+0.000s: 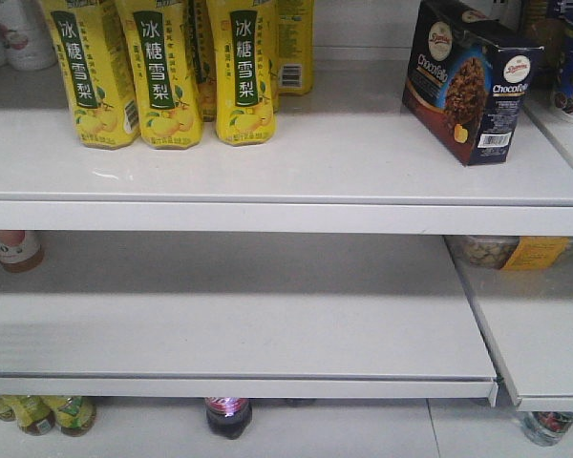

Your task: Left arm holds basket, right arm returns cookies

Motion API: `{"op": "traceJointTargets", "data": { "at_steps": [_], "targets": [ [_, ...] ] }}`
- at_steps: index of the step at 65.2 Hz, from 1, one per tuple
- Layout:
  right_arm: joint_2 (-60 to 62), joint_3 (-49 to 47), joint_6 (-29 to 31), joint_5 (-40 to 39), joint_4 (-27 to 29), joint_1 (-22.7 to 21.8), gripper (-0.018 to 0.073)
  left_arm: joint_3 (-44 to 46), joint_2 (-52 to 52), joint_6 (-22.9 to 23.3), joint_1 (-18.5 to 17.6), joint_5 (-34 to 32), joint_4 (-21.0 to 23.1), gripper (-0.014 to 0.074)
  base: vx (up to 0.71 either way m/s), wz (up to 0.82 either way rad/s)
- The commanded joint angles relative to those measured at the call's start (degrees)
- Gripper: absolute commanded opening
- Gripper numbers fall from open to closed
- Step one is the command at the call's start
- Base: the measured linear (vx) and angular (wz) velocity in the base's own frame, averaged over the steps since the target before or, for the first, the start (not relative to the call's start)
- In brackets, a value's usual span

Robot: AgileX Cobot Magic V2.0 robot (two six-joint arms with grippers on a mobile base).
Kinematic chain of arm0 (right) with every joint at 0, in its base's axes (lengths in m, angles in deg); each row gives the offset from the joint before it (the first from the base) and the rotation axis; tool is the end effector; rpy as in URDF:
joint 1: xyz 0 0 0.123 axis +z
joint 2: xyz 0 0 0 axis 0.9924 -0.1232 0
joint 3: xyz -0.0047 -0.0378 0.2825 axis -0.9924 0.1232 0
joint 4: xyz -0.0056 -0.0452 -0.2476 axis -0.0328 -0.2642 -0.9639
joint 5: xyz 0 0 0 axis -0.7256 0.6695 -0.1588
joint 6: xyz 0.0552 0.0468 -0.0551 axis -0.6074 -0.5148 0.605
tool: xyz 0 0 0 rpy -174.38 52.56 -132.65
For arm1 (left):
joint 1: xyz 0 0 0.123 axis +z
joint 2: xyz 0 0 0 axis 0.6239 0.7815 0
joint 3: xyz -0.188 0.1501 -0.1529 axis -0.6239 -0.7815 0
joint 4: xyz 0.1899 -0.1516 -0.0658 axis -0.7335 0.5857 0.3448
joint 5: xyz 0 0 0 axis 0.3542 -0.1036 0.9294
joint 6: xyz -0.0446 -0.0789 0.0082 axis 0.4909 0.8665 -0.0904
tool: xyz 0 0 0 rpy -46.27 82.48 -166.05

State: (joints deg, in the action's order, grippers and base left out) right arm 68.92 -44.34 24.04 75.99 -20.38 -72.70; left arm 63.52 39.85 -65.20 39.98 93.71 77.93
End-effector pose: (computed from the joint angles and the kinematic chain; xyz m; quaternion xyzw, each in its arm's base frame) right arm 0.0570 0.0154 0.2401 -0.0889 0.7200 0.0758 0.6840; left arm 0.0566 0.0025 0.1861 -0.0473 0.7466 -0.0177 0.6633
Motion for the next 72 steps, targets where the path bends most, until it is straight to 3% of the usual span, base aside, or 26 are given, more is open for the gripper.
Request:
{"op": "traceJointTargets", "data": {
  "at_steps": [1,55,63,72],
  "targets": [
    [-0.60,-1.56,0.51,-3.91,0.13,-0.24,-0.0008,1.69,-1.09,-0.46,-0.17,-5.58,-1.14,-0.0006,0.00,0.00],
    [-0.60,-1.56,0.51,-3.95,0.07,-0.24,-0.0008,1.69,-1.04,-0.46,-0.17,-5.62,-1.14,-0.0006,0.00,0.00],
    [0.36,-1.04,3.34,-4.52,-5.94,-1.97,-0.0008,1.69,-1.04,-0.46,-0.17,-5.62,-1.14,-0.0006,0.00,0.00],
    [1.58,1.04,-0.44,-5.80,-9.04,-7.09,-0.0008,1.69,-1.04,-0.46,-0.17,-5.62,-1.14,-0.0006,0.00,0.00]
  ]
}}
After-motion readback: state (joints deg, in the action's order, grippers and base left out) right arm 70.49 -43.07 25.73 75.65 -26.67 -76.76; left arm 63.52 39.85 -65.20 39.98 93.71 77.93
